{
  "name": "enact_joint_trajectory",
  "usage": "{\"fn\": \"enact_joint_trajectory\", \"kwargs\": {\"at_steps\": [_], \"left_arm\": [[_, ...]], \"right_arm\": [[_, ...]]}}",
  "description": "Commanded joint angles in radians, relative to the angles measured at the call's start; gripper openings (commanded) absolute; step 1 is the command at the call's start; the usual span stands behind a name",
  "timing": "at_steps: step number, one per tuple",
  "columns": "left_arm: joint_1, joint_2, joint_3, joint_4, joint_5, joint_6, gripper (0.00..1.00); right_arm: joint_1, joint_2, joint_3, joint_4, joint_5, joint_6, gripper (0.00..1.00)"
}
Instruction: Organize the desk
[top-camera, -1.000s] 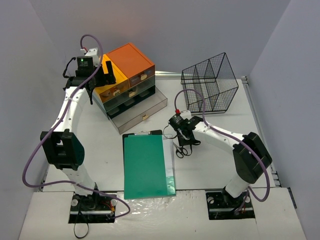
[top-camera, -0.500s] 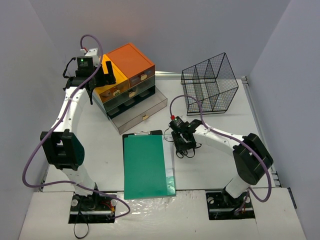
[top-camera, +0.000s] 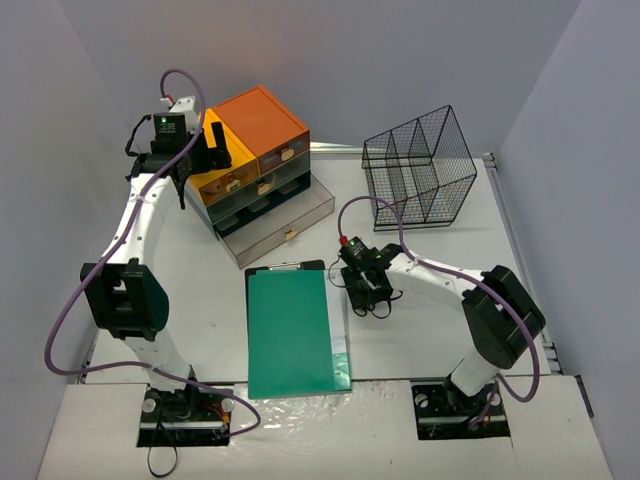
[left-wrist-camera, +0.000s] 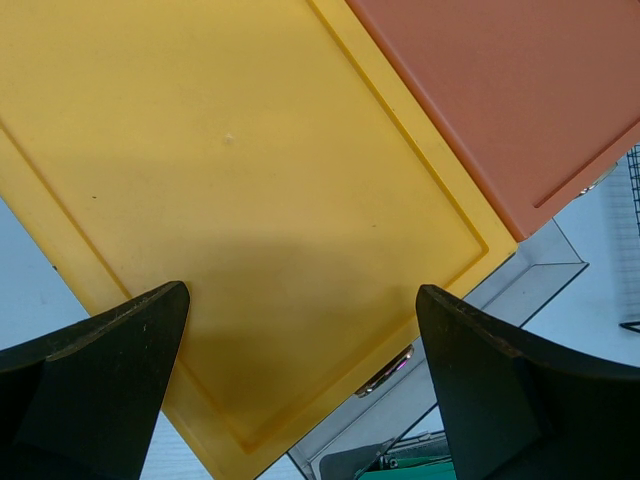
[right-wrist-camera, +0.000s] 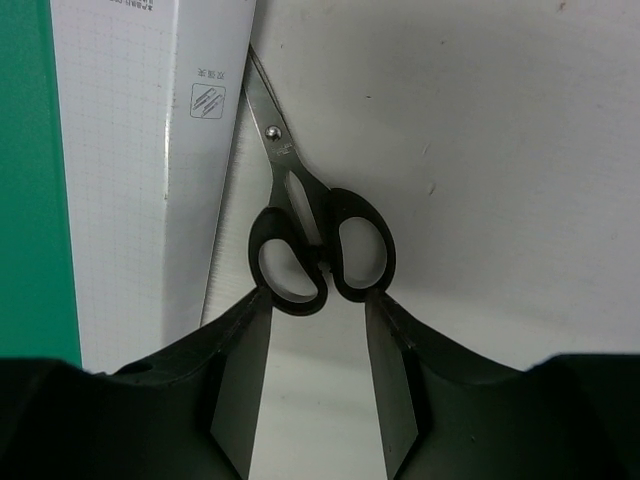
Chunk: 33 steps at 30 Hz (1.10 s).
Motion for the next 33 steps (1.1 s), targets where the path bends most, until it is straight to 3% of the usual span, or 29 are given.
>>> {"fn": "enact_joint_trajectory", "kwargs": {"at_steps": [1,17,24,33], "left_arm": [[0.01,-0.012,-0.015,-0.118,0.009,-0.024,0.97],[0.02,-0.01,-0.01,-0.121,0.01,-0.022,0.97],[0.021,-0.005,-0.007,-0.121,0.008,-0.022,0.97],[0.023,-0.004,-0.004,-0.124,0.005,-0.019,0.97]], "right_arm": [[0.009,0.01,-0.004,0.037,0.003,-0.008,0.38],[0.011,0.053,-0.062,0.096,0.036,0.023,0.32],[0.027,0.055,-0.102,0.123,0.005,0.074,0.0],[0.065,-0.108,0.042,-0.028,0.035,0.179,0.0]]}}
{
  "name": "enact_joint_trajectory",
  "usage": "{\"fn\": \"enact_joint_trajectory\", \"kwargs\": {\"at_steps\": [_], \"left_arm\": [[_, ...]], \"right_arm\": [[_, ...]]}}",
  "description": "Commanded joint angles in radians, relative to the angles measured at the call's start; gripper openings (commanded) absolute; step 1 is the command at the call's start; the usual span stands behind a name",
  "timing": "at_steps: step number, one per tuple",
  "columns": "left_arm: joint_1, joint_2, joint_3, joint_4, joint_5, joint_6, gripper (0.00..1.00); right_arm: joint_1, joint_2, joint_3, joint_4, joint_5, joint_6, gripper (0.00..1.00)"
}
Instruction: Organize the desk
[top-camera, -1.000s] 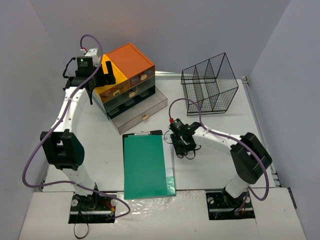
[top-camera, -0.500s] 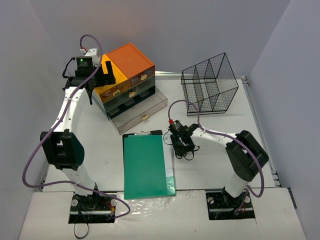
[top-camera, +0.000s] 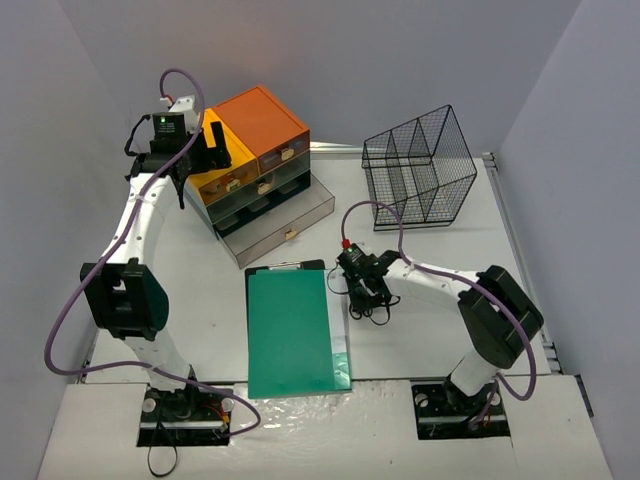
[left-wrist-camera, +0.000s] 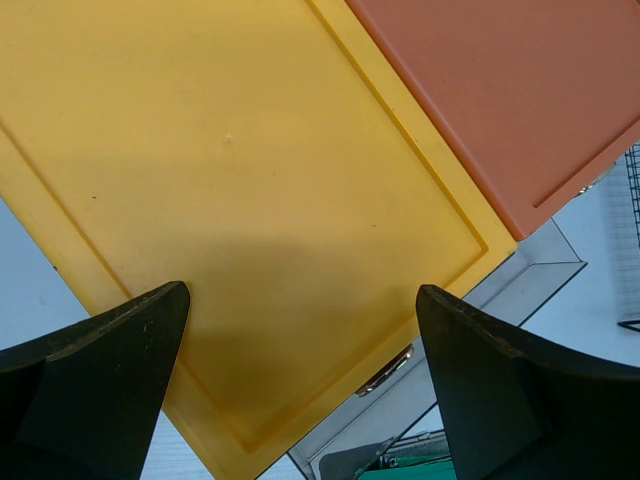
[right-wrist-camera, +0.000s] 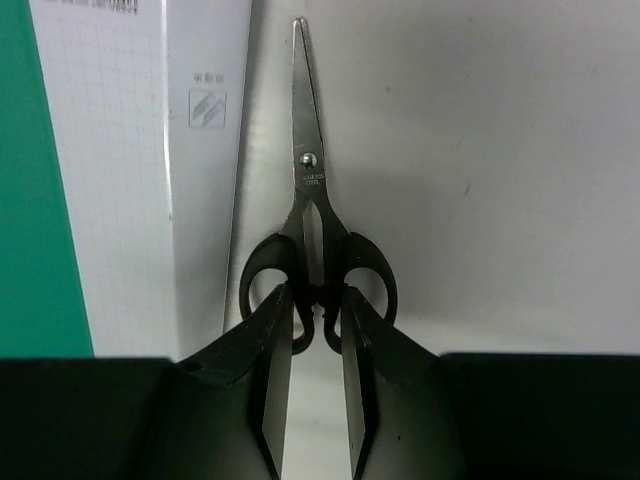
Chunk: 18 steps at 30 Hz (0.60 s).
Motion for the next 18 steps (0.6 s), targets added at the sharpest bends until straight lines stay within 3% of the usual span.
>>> {"fn": "enact_joint_trajectory", "kwargs": {"at_steps": [1,9,18], "left_arm": [[0.021,-0.004,-0.004,-0.123,0.001,-0.02,0.97],[0.02,0.001,-0.003,-0.122,0.001,-0.02,0.97],[0.021,-0.009,-0.021,-0.11,0.004,-0.028,0.97]], "right_arm": [[0.041,-0.136,0.119,-0.137,0.03,0.069,0.0],[0.055,-0.194,0.313,-0.256,0.033,0.085,0.0],[0.052,-0.006,0.543,-0.077,-0.031,0.139,0.0]]}}
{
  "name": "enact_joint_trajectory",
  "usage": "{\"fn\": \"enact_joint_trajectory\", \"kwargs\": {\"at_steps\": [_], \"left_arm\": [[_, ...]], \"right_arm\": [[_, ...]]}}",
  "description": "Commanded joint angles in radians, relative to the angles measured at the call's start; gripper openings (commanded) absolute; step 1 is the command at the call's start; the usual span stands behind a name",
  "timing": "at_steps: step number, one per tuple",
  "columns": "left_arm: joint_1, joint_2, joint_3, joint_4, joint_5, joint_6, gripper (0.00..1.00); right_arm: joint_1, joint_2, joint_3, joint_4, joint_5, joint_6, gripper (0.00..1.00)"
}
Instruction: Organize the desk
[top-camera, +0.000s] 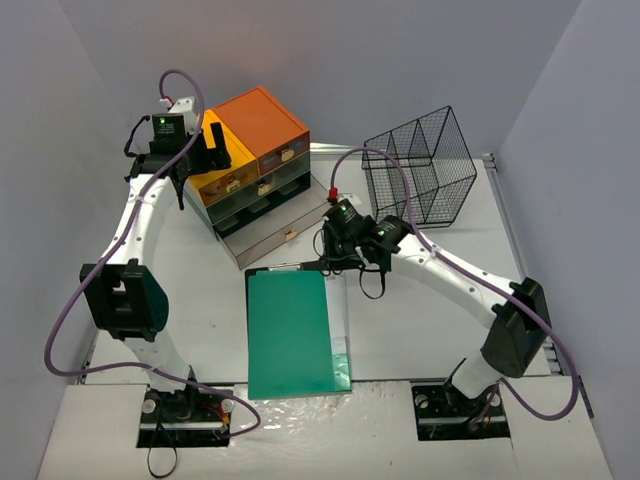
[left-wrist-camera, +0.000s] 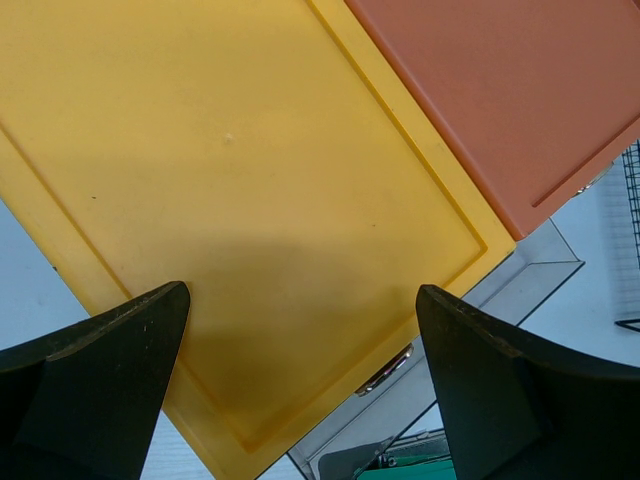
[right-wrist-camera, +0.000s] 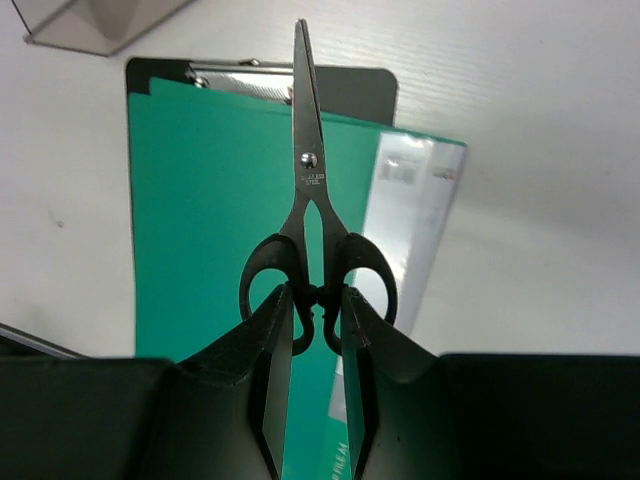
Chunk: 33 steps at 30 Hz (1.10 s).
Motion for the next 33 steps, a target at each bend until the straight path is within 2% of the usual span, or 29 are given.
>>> {"fn": "enact_joint_trajectory", "kwargs": {"at_steps": [1,6,11,17,22,33], "left_arm": [[0.017,-0.01,-0.023,-0.109,-0.001,-0.028,0.97],[0.016,-0.016,-0.024,-0.107,0.003,-0.033,0.97],[0.016,-0.019,-0.023,-0.106,0.007,-0.037,0.97],[0.017,-0.028,-0.028,-0.104,0.009,-0.036,0.97],[0.02,-0.03,-0.033,-0.102,0.012,-0.037,0.97],[0.028,-0.033,-0.04,-0.094,0.018,-0.042,0.97]], "right_arm": [[-0.002,0.102,0.142,0.143,-0.049,0.069,0.0],[-0.031,0.194,0.19,0.353,-0.127,0.192,0.0],[-0.074,0.301,0.262,0.479,-0.169,0.302,0.0],[-0.102,0.495,0.44,0.545,-0.216,0.372,0.0],[-0.109,0.595,0.548,0.571,-0.217,0.443,0.0],[-0.109,0.593,0.486,0.64,-0.135,0.59,0.0]]}}
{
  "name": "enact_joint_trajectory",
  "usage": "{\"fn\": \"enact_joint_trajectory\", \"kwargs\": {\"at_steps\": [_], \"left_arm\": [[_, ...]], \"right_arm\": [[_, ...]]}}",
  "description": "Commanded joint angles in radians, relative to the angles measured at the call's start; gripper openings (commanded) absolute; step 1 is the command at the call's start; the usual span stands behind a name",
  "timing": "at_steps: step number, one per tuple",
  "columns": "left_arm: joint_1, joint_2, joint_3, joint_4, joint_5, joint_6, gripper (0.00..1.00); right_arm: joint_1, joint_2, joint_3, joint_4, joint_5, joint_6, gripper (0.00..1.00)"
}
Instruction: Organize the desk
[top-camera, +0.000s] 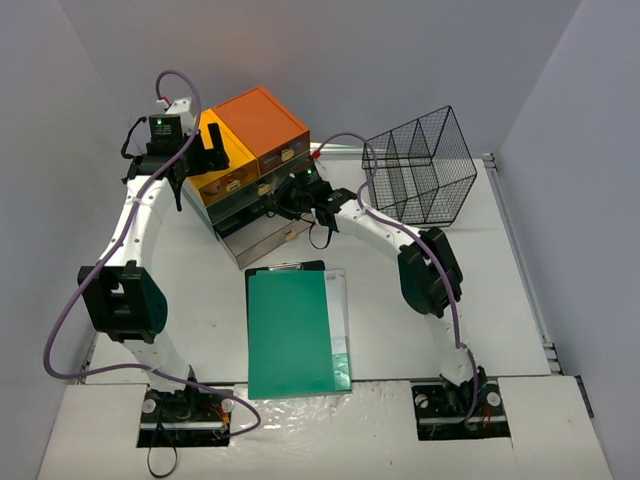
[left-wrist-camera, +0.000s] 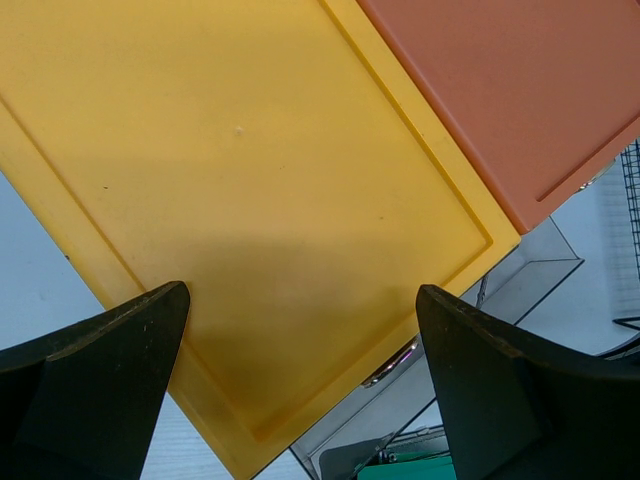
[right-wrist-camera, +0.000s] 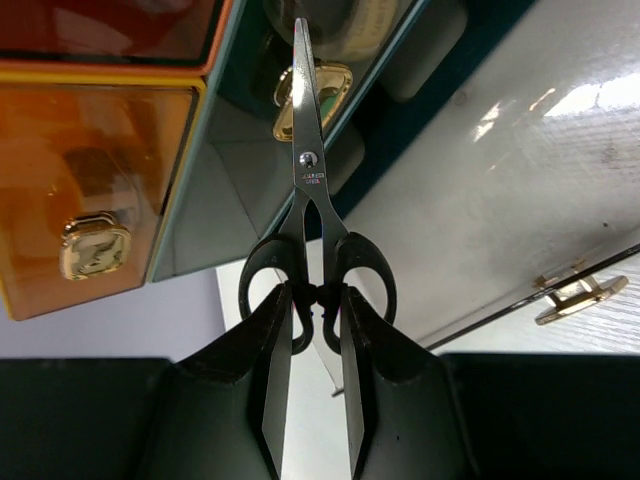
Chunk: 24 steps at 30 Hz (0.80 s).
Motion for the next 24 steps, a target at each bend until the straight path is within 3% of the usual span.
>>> {"fn": "enact_joint_trajectory", "kwargs": {"at_steps": [1,12,24], "left_arm": [[0.017,-0.015,-0.02,-0.098,0.007,-0.038,0.97],[0.017,-0.016,-0.016,-0.104,0.002,-0.037,0.97],[0.017,-0.015,-0.017,-0.103,0.003,-0.038,0.97]], "right_arm": [[-0.003,-0.044,-0.012,0.106,0.049,0.082,0.0],[-0.002,0.004,-0.07,0.105,0.08,0.145,0.0],[-0.008,0.033,-0.096,0.106,0.068,0.109,0.01]]}}
